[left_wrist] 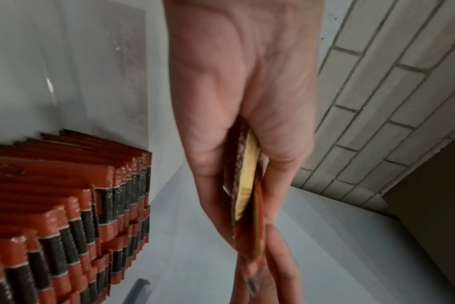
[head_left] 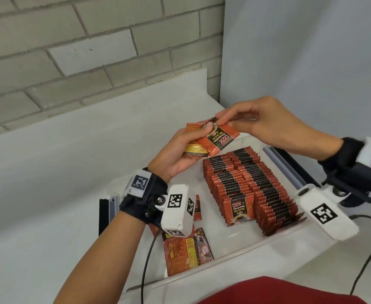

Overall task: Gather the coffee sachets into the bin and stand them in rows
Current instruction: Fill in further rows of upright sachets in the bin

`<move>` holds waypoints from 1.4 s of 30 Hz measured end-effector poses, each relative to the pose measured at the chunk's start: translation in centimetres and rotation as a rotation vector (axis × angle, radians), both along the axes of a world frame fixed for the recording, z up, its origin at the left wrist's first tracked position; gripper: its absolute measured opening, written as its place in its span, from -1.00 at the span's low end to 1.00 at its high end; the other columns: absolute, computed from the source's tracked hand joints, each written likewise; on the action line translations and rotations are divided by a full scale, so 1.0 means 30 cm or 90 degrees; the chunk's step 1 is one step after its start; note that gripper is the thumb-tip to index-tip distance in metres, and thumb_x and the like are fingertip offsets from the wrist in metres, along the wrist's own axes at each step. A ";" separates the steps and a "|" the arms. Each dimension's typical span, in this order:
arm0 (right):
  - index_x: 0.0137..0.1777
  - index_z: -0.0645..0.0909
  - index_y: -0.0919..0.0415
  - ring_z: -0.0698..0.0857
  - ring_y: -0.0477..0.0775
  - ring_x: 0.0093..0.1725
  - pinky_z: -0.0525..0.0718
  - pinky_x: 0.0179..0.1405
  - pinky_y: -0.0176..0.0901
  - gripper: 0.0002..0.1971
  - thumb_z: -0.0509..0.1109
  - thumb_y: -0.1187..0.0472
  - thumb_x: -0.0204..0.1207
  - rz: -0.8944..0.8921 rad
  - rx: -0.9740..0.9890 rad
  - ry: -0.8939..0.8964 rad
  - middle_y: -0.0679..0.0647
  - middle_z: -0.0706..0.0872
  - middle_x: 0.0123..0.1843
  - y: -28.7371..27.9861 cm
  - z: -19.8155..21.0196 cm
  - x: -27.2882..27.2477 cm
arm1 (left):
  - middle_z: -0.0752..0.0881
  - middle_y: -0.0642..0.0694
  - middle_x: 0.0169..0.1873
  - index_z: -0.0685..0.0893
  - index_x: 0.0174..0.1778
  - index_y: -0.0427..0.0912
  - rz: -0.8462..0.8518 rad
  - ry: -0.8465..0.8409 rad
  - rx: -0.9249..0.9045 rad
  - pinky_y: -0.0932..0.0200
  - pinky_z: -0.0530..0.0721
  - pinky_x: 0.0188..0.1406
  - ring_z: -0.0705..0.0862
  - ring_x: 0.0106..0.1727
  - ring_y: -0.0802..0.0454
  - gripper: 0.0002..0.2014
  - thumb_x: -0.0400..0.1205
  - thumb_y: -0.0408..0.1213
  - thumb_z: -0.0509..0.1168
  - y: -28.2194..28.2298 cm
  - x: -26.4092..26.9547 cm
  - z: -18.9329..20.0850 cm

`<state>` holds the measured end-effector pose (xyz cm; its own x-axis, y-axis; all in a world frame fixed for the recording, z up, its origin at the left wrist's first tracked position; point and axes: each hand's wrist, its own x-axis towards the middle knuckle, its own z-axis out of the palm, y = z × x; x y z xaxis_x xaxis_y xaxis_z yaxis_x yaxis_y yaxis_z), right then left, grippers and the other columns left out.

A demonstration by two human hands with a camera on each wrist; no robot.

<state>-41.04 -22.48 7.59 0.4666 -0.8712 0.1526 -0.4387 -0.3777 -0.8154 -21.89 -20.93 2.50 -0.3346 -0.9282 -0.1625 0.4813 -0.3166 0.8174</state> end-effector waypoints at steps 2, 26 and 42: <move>0.12 0.72 0.13 0.75 -0.16 0.11 0.70 0.11 -0.34 -0.83 0.33 0.26 0.64 -0.046 0.056 -0.058 -0.05 0.79 0.10 0.006 -0.003 0.006 | 0.77 -0.23 0.05 0.58 0.31 -0.32 0.037 0.013 -0.014 0.13 0.75 0.03 0.77 0.04 -0.04 -0.62 0.56 -0.34 0.30 -0.007 0.006 -0.004; -0.05 0.73 0.05 0.78 -0.11 -0.12 0.55 0.01 -0.33 -0.86 0.51 0.10 0.41 0.147 0.291 0.085 -0.03 0.85 -0.17 0.129 -0.033 -0.054 | 0.65 -0.10 -0.26 0.68 0.06 -0.13 0.160 0.070 -0.038 0.24 0.68 -0.16 0.64 -0.26 0.09 -0.83 0.62 -0.20 0.27 -0.028 0.028 0.000; -0.02 0.58 0.02 0.45 -0.14 -0.04 0.40 -0.15 -0.30 -0.91 0.34 0.04 0.62 0.237 -0.182 0.523 -0.16 0.48 -0.10 0.236 -0.157 -0.073 | 0.70 -0.13 -0.27 0.65 -0.01 -0.25 0.171 0.078 -0.004 0.24 0.67 -0.20 0.68 -0.27 0.05 -0.82 0.62 -0.53 0.17 -0.019 0.014 0.003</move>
